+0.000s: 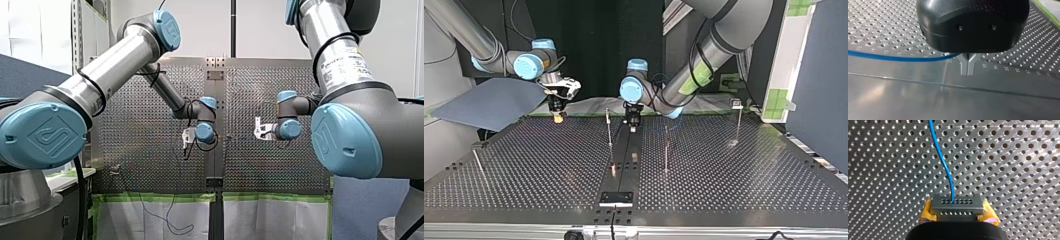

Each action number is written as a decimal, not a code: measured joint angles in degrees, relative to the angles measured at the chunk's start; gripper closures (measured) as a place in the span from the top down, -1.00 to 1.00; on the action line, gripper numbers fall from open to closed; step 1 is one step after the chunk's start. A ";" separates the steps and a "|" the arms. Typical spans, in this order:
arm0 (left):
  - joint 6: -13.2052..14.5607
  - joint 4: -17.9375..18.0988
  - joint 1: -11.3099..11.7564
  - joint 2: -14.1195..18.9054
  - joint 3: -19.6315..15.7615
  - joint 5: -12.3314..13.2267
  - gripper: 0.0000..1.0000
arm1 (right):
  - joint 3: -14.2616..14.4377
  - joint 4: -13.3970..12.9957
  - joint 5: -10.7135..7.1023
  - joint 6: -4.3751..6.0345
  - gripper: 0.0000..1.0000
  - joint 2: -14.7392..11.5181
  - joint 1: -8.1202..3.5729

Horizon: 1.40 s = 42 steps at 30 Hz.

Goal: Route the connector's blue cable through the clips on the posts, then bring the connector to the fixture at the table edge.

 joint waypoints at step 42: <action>0.91 -0.92 1.36 -0.07 2.56 -0.74 -1.00 | -7.61 3.05 -4.85 1.01 -1.00 3.55 -1.62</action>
